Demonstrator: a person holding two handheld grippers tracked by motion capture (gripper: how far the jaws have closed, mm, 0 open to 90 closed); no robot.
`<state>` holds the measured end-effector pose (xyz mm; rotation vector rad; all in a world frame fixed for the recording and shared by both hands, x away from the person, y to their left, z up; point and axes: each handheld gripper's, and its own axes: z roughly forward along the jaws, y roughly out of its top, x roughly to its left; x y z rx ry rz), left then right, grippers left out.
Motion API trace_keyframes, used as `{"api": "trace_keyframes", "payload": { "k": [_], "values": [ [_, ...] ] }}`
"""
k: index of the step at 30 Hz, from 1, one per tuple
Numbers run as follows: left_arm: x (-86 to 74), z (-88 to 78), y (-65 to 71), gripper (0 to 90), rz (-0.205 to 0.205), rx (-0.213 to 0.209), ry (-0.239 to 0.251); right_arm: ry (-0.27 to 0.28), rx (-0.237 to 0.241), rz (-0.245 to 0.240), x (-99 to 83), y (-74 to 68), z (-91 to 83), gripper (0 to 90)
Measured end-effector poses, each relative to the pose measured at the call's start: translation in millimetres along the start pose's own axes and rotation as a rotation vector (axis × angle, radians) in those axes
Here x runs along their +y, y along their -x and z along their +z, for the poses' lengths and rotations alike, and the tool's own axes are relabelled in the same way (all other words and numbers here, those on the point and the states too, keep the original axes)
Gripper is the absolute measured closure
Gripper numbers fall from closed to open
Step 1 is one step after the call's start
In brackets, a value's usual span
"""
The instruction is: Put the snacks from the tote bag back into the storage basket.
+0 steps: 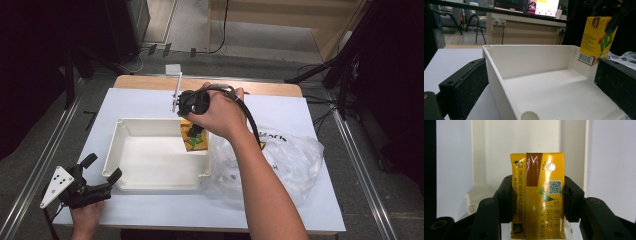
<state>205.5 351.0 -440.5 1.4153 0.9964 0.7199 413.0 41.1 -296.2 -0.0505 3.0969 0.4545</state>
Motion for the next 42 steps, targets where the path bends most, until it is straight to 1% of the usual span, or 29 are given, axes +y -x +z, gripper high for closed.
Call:
{"api": "trace_keyframes", "payload": {
  "k": [4, 7, 12, 17, 18, 20, 21, 24, 26, 28, 29, 34, 35, 40, 42],
  "values": [
    [0.0, -0.1, -0.2, 0.0, 0.003, 0.001, -0.002, 0.0, -0.001, -0.009, -2.1, 0.1, 3.4, 53.5],
    [0.0, 0.1, 0.0, 0.0, -0.001, 0.001, 0.001, 0.002, 0.0, 0.002, -4.4, -0.9, 6.3, 53.5],
    [0.0, 0.0, -0.2, 0.0, -0.002, 0.001, 0.001, 0.01, 0.003, -0.007, -6.9, -0.5, 12.0, 53.5],
    [-0.1, -0.2, -0.7, 0.0, -0.01, 0.0, 0.008, 0.01, 0.005, -0.005, -9.6, -1.6, 19.1, 53.4],
    [-0.1, -0.3, -0.7, 0.0, -0.01, -0.001, 0.008, 0.01, 0.004, -0.015, -9.9, -1.1, 20.3, 53.4],
    [-0.1, -0.4, -0.7, 0.0, -0.007, 0.0, 0.005, 0.005, 0.002, -0.01, -11.0, -2.6, 23.2, 53.4],
    [0.0, -0.3, -0.7, 0.0, -0.007, 0.001, 0.004, 0.001, 0.002, -0.018, -11.3, -2.9, 24.7, 53.4],
    [0.0, -0.3, -0.6, 0.0, -0.007, 0.001, 0.006, -0.002, 0.005, -0.021, -12.5, -3.7, 29.1, 53.4],
    [-0.1, -0.4, -0.9, 0.0, -0.009, 0.0, 0.008, -0.005, 0.006, -0.011, -13.3, -4.8, 31.3, 53.4],
    [0.0, -0.5, -1.2, 0.0, -0.009, 0.0, 0.009, 0.001, 0.01, -0.02, -14.1, -4.5, 33.8, 53.4],
    [0.0, -0.6, -1.4, 0.0, -0.009, 0.0, 0.008, -0.002, 0.013, -0.014, -14.3, -5.0, 34.4, 53.4],
    [0.1, -0.6, -1.3, 0.0, -0.009, 0.002, 0.007, -0.003, 0.016, -0.014, -15.6, -5.3, 40.7, 53.5],
    [0.1, -0.6, -1.3, 0.0, -0.009, 0.002, 0.006, -0.003, 0.011, -0.022, -15.7, -5.1, 42.2, 53.5],
    [0.2, -1.1, -1.9, 0.0, -0.014, 0.004, 0.006, -0.019, 0.014, -0.014, -15.9, -5.9, 49.5, 53.5],
    [0.1, -1.2, -2.1, 0.0, -0.016, 0.003, 0.008, -0.016, 0.011, -0.025, -15.6, -5.3, 51.4, 53.5]
  ]
}}
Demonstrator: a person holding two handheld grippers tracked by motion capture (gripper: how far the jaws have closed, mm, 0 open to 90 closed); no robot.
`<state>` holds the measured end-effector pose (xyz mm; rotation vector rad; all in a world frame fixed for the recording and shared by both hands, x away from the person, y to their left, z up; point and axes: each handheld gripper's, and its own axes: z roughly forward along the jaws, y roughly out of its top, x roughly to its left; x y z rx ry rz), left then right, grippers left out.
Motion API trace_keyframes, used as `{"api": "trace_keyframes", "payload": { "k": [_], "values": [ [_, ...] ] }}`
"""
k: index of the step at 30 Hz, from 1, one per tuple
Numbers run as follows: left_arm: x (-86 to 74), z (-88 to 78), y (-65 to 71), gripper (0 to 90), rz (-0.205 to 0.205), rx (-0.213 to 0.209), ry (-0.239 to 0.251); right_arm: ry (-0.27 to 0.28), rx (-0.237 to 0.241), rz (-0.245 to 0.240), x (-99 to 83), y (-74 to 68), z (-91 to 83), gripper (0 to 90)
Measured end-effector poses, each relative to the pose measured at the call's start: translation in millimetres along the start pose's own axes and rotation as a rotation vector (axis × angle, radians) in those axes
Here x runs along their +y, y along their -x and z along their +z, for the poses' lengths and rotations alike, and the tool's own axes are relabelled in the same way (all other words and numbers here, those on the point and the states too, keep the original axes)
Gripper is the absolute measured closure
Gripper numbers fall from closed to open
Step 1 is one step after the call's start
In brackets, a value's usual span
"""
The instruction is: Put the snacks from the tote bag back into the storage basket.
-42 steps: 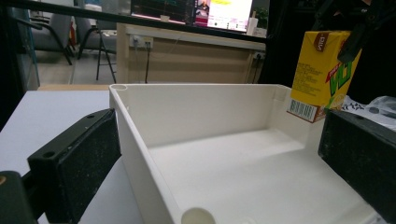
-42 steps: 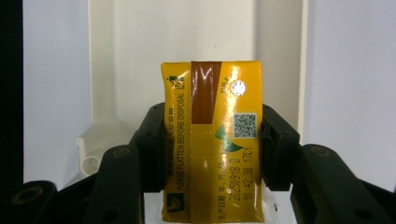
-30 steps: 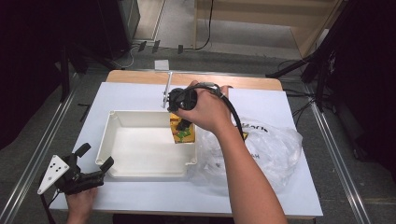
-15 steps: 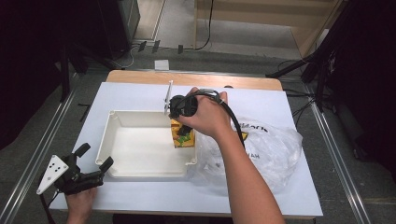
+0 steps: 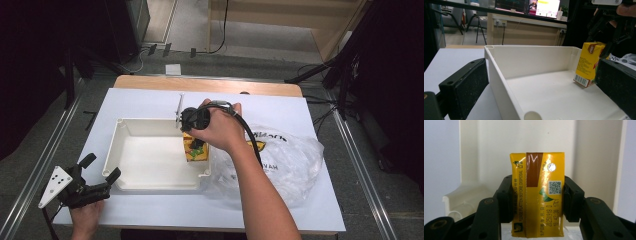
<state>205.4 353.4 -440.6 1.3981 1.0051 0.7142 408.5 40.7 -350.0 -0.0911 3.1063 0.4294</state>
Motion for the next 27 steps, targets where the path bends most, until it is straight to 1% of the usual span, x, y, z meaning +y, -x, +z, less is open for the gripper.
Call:
{"api": "trace_keyframes", "payload": {
  "k": [4, 5, 8, 9, 12, 13, 14, 16, 17, 18, 19, 20, 21, 22, 23, 25, 26, 27],
  "values": [
    [0.1, -0.1, -0.3, 0.0, 0.0, 0.0, -0.001, -0.009, 0.004, 0.011, -0.7, -1.1, 3.1, 53.5],
    [0.1, -0.1, -0.3, 0.0, 0.0, 0.0, 0.0, -0.003, 0.0, -0.007, -0.9, -0.6, 4.2, 53.4],
    [0.1, -0.1, -0.4, 0.0, 0.001, 0.0, 0.001, 0.001, 0.001, -0.011, -1.8, -1.0, 6.0, 53.4],
    [0.1, 0.0, -0.4, 0.0, 0.0, 0.001, 0.001, -0.008, -0.002, 0.002, -2.4, -1.8, 6.3, 53.3],
    [0.1, 0.1, -0.3, 0.0, 0.0, 0.001, 0.002, 0.0, -0.001, -0.007, -3.2, -2.2, 7.1, 53.2],
    [0.1, 0.3, -0.2, 0.0, 0.0, 0.002, 0.002, 0.006, -0.001, -0.018, -3.4, -2.3, 7.4, 53.2],
    [0.1, 0.3, -0.3, 0.0, 0.0, 0.002, 0.002, 0.002, -0.005, -0.02, -3.4, -2.7, 7.2, 53.2],
    [0.0, 0.2, -0.2, 0.0, 0.001, 0.002, 0.002, -0.006, -0.009, -0.014, -3.8, -4.0, 6.5, 53.0],
    [0.1, 0.1, -0.3, 0.0, 0.001, 0.001, 0.001, 0.0, -0.007, -0.009, -4.5, -4.3, 6.1, 52.7],
    [0.0, 0.1, -0.3, 0.0, 0.001, 0.0, 0.002, 0.011, -0.006, -0.012, -5.3, -3.8, 4.8, 51.6],
    [0.0, 0.2, -0.2, 0.0, 0.0, -0.001, 0.003, 0.034, 0.004, -0.004, -6.5, -4.4, 1.9, 50.3],
    [-0.1, 0.3, 0.0, 0.0, 0.0, -0.002, 0.004, 0.067, 0.014, -0.009, -7.8, -3.9, -1.9, 48.4],
    [-0.1, 0.4, 0.1, 0.0, 0.001, -0.001, 0.002, 0.072, 0.013, -0.015, -8.1, -4.4, -4.2, 46.8],
    [-0.1, 0.5, 0.1, 0.0, 0.002, -0.001, 0.001, 0.069, 0.004, -0.012, -8.5, -5.8, -6.1, 45.1],
    [-0.1, 0.5, 0.2, 0.0, 0.003, -0.001, 0.001, 0.077, -0.009, -0.02, -9.5, -6.0, -8.4, 41.9],
    [-0.1, 0.6, 0.2, 0.0, 0.005, -0.002, 0.001, 0.101, -0.016, -0.011, -12.4, -5.6, -11.1, 36.2],
    [-0.1, 0.6, 0.2, 0.0, 0.005, -0.002, 0.0, 0.104, -0.022, -0.004, -14.1, -6.0, -12.8, 33.9],
    [-0.2, 0.6, 0.2, 0.0, 0.005, -0.002, 0.0, 0.113, -0.029, -0.008, -15.6, -5.5, -13.6, 31.5]
  ]
}}
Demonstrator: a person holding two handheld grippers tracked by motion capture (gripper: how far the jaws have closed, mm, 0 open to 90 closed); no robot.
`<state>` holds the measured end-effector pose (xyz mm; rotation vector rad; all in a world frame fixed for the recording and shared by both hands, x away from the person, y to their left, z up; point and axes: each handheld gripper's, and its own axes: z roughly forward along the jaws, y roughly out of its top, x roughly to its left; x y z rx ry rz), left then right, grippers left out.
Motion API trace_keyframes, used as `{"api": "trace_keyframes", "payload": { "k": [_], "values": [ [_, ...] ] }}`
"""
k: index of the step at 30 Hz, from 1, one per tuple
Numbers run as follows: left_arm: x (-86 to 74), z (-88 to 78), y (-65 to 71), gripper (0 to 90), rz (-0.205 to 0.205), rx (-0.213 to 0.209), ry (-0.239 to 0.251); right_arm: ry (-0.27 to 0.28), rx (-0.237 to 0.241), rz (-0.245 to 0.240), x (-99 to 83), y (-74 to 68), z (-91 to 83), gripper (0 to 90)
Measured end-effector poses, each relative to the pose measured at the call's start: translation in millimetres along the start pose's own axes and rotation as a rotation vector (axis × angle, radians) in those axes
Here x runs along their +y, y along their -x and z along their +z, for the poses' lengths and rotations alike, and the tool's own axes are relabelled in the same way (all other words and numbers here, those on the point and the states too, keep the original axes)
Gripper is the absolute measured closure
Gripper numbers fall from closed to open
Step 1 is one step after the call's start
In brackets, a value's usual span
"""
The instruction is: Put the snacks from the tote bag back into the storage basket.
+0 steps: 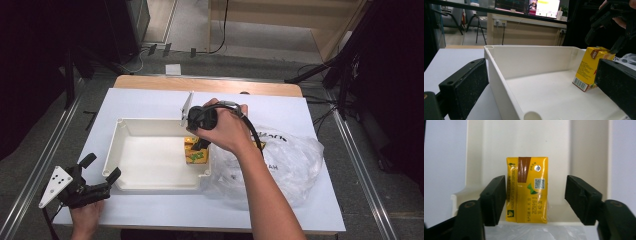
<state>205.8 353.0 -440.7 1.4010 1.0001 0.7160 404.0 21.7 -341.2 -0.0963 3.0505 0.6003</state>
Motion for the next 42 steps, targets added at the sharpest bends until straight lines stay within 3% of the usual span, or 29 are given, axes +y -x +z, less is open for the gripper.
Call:
{"api": "trace_keyframes", "payload": {
  "k": [3, 5, 7, 10, 15, 19, 33, 42],
  "values": [
    [0.0, 0.2, 0.1, 0.0, 0.001, 0.002, 0.0, 0.043, -0.016, 0.008, -6.4, 0.8, -4.2, 21.9],
    [0.0, 0.4, 0.1, 0.0, 0.001, 0.003, 0.001, 0.062, -0.045, 0.008, -9.3, 1.2, -6.2, 12.2],
    [0.0, 0.5, 0.0, 0.0, 0.002, 0.004, -0.001, 0.097, -0.083, 0.009, -13.5, 1.5, -10.2, 9.4],
    [0.0, 0.6, 0.2, 0.0, 0.004, 0.004, -0.001, 0.187, -0.112, 0.011, -19.7, 3.9, -16.6, 0.0],
    [0.0, 0.5, 0.2, 0.0, 0.004, 0.005, -0.003, 0.221, -0.176, 0.042, -29.2, 3.0, -26.0, 0.0],
    [0.0, 0.7, 0.3, 0.0, 0.005, 0.006, -0.005, 0.243, -0.18, 0.077, -39.4, 1.7, -30.5, 0.9],
    [-0.1, 0.9, 0.6, 0.0, 0.008, 0.008, -0.008, 0.271, -0.224, 0.13, -77.9, -5.9, -41.5, 5.0],
    [-0.1, 1.0, 0.9, 0.0, 0.01, 0.006, -0.01, 0.286, -0.222, 0.18, -100.4, -9.7, -44.3, 7.4]
  ]
}}
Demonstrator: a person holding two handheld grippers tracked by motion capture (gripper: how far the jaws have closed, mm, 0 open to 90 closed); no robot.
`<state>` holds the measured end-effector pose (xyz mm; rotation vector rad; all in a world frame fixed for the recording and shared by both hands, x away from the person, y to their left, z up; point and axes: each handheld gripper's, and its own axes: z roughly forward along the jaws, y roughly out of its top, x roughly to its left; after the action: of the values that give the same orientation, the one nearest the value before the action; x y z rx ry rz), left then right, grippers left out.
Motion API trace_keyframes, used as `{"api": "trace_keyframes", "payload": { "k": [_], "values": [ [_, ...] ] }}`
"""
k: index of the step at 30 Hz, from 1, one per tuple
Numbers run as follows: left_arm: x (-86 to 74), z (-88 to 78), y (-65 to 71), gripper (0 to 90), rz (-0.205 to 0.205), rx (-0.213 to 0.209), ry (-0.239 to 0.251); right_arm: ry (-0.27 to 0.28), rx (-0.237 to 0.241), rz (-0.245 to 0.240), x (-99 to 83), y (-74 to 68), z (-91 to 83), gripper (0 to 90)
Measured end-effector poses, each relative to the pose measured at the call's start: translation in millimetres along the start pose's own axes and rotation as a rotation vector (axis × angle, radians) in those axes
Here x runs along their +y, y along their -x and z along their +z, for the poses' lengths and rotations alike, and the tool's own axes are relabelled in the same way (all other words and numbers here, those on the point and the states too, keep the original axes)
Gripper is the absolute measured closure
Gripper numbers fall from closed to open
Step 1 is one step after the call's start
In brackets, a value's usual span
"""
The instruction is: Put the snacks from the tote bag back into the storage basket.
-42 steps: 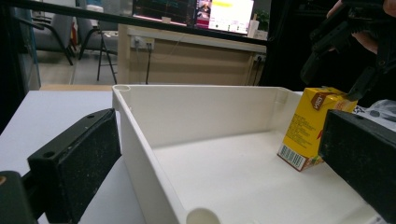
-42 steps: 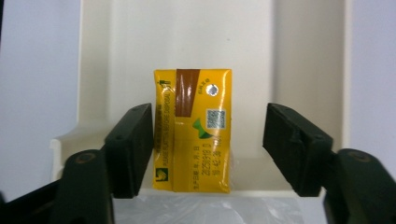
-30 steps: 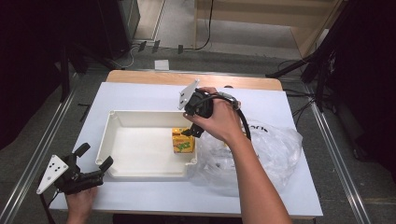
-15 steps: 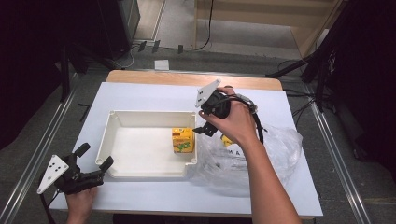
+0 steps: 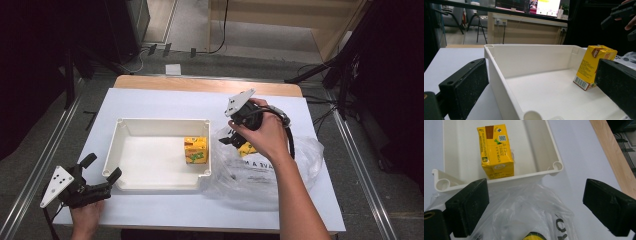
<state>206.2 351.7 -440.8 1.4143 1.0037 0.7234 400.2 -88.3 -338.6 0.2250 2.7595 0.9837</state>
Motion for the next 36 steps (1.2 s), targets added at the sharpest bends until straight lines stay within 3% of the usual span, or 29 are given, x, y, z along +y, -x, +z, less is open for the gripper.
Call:
{"api": "trace_keyframes", "payload": {
  "k": [20, 36],
  "values": [
    [0.0, 0.0, -0.2, 0.0, 0.002, 0.004, -0.003, 0.037, -0.023, 0.068, -40.2, -0.4, -21.2, 11.7],
    [-0.1, 0.1, -0.1, 0.0, 0.002, 0.005, -0.004, 0.067, -0.056, 0.13, -84.1, -5.6, -39.7, 12.9]
  ]
}}
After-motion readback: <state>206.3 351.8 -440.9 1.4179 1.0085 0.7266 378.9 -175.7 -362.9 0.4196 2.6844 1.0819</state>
